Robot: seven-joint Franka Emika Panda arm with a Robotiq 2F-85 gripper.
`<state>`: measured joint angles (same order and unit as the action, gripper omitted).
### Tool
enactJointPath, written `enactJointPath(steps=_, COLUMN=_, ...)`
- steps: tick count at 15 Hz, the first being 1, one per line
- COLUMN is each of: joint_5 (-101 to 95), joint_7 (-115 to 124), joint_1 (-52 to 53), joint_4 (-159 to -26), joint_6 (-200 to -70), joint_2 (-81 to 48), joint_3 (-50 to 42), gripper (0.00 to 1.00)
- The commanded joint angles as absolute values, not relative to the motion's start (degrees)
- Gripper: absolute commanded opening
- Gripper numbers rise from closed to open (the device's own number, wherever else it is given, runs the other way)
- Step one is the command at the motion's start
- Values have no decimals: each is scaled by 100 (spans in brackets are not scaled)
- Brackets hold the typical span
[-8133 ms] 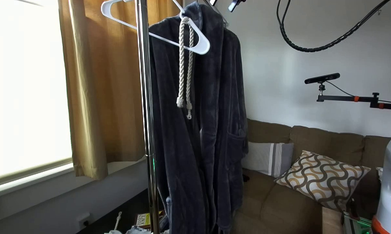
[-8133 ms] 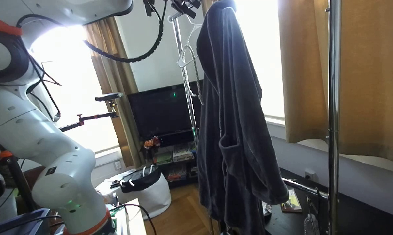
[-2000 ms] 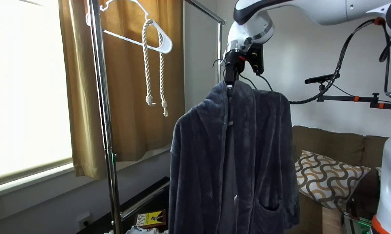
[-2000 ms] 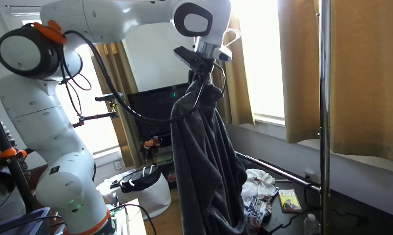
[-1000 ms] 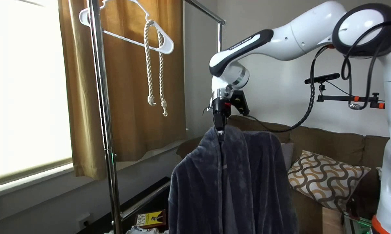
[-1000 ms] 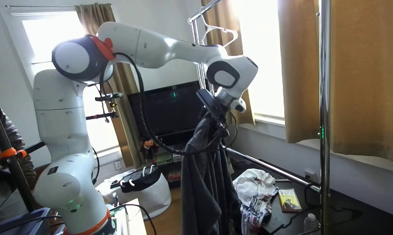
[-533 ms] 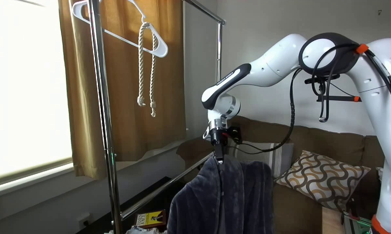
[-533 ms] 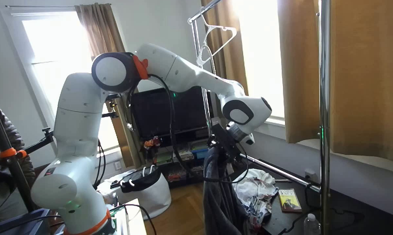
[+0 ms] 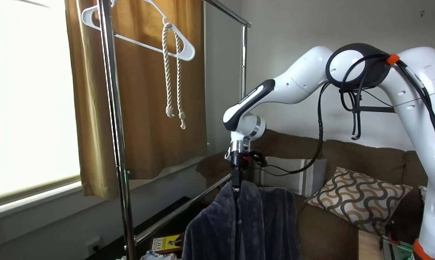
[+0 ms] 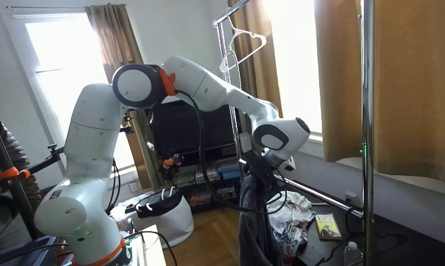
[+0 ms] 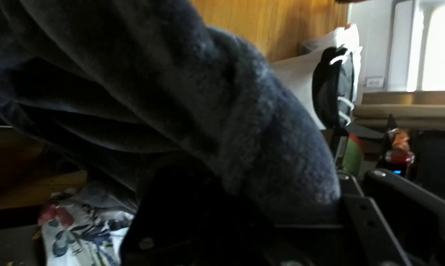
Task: Move the hanger with the rob to the bottom rod
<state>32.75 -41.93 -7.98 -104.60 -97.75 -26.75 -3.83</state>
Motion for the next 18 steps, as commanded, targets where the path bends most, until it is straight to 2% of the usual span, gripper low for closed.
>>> enactJointPath(steps=1, joint_5=3802, joint_7=-3817, joint_1=-1063, joint_4=-10528, joint_6=-10675, joint_2=-3047, joint_3=-247, gripper=0)
enactJointPath(steps=5, joint_5=4534, joint_7=-3789, joint_1=-1358, joint_4=-10685, joint_6=-11491, joint_2=-3308, joint_3=-131, gripper=0)
enactJointPath(steps=18, joint_5=4329, joint_7=-3282, joint_1=-1450, joint_4=-10112, joint_6=-12313, joint_2=-3782, joint_3=-142, gripper=0)
